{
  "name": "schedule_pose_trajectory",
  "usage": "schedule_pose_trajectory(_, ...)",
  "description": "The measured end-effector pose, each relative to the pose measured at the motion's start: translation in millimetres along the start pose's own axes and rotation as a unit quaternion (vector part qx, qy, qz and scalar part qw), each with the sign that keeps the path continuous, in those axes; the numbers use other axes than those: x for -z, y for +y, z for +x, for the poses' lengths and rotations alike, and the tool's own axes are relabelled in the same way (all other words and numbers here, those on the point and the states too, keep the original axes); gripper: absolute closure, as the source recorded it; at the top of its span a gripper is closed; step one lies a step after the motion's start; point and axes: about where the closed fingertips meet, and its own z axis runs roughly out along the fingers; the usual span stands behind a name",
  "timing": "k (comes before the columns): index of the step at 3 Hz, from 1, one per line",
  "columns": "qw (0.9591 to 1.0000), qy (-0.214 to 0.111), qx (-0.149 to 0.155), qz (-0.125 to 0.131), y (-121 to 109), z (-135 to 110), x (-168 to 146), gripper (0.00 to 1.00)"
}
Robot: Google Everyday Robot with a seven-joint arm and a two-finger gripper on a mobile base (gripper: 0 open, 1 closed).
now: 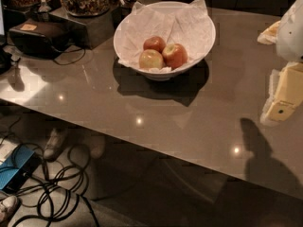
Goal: Pick apple from white bowl
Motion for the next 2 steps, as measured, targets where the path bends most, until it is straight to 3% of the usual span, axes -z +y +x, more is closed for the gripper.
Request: schedule_pose_trajectory(2,1.0,0.002,-0.005,-0.002,-4.7,-4.2,0.5,0.0)
